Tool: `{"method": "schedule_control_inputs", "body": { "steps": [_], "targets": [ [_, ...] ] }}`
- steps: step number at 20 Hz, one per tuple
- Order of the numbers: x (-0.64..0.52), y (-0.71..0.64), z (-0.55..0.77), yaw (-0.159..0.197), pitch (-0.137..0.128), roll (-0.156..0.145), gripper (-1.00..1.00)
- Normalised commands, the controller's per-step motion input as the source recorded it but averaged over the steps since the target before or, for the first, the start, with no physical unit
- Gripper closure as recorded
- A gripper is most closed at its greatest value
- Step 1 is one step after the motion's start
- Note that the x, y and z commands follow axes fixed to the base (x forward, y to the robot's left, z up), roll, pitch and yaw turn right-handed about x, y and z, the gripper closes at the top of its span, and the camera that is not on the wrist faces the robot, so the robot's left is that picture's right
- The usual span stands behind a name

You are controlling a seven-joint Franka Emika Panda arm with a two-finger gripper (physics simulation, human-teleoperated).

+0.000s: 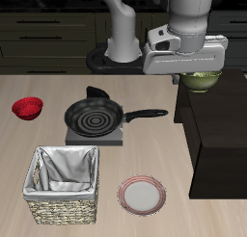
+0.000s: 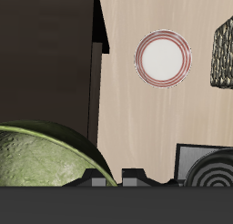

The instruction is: Place the green bowl on the plate

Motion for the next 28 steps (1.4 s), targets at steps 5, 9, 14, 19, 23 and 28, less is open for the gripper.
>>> {"method": "schedule_control_inputs", "body": {
  "steps": [5,9,14,19,23,28],
  "targets": [
    [-0.03,-0.52,0.25,-0.024,-0.042,-0.071,1.00],
    [0.06,-0.72,0.17,-0.051,-0.014,-0.103,1.00],
    [0.03,-0.50,0.04,-0.021,-0.006,-0.072,1.00],
    [0.13,-0.62,0.02,-0.045,0.009,-0.101,1.00],
    [0.18,-0.23,0.04,-0.015,-0.015,-0.021,1.00],
    [0.26,-0.11,0.00,-0.010,0.015,-0.020,1.00]
  ]
}}
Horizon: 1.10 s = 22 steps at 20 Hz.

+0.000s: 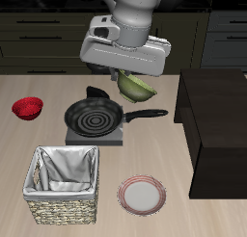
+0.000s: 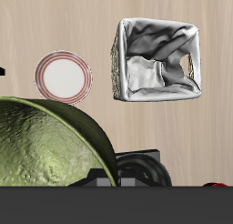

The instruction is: Place the green bowl on the plate

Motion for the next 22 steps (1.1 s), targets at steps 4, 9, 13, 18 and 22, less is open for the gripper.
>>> {"method": "schedule_control_inputs", "body": {
  "steps": [4,9,13,18,22],
  "targets": [
    [0.23,0.02,-0.04,0.017,0.004,0.038,1.00],
    [0.33,-0.01,0.07,0.000,-0.009,0.025,1.00],
    [0.34,-0.01,0.05,0.013,0.008,0.043,1.00],
    [0.30,-0.01,0.01,-0.006,0.007,0.035,1.00],
    [0.23,0.08,0.02,-0.009,-0.010,0.039,1.00]
  ]
}}
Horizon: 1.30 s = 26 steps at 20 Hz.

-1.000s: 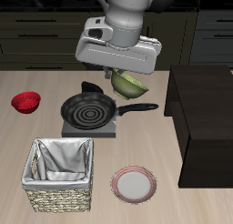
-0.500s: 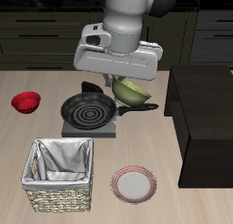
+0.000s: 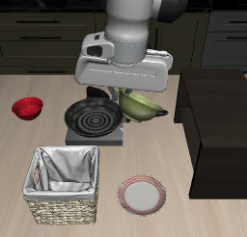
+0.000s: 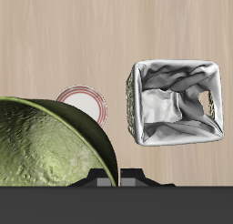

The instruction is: Place the green bowl on the plate

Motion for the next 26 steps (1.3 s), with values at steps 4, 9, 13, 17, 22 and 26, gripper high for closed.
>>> {"method": "schedule_control_inputs", "body": {
  "steps": [4,9,13,17,22,26],
  "targets": [
    [0.10,0.06,0.02,-0.001,-0.005,0.014,1.00],
    [0.13,0.23,0.05,0.010,-0.012,0.073,1.00],
    [0.10,0.22,0.15,0.034,-0.043,0.061,1.00],
    [0.14,0.02,0.08,0.000,-0.028,0.005,1.00],
    [0.07,0.07,-0.18,-0.018,0.038,0.023,1.00],
    [0.05,0.13,-0.28,0.004,0.040,0.035,1.00]
  ]
}}
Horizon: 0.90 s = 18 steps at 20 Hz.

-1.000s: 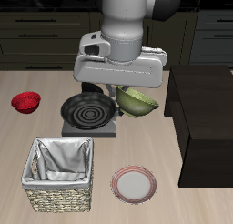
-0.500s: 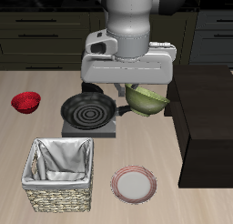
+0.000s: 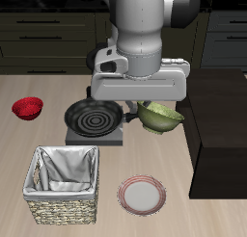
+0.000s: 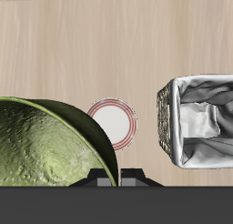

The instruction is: Place the green bowl on the plate

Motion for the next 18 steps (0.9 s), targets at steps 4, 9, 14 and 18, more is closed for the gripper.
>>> {"method": "schedule_control_inputs", "body": {
  "steps": [4,9,14,18],
  "targets": [
    [0.03,0.06,-0.25,-0.009,0.037,0.000,1.00],
    [0.02,0.00,-0.27,0.002,0.037,-0.004,1.00],
    [0.04,-0.05,-0.26,-0.002,0.033,-0.006,1.00],
    [0.01,-0.05,-0.18,-0.014,0.022,-0.011,1.00]
  ]
}}
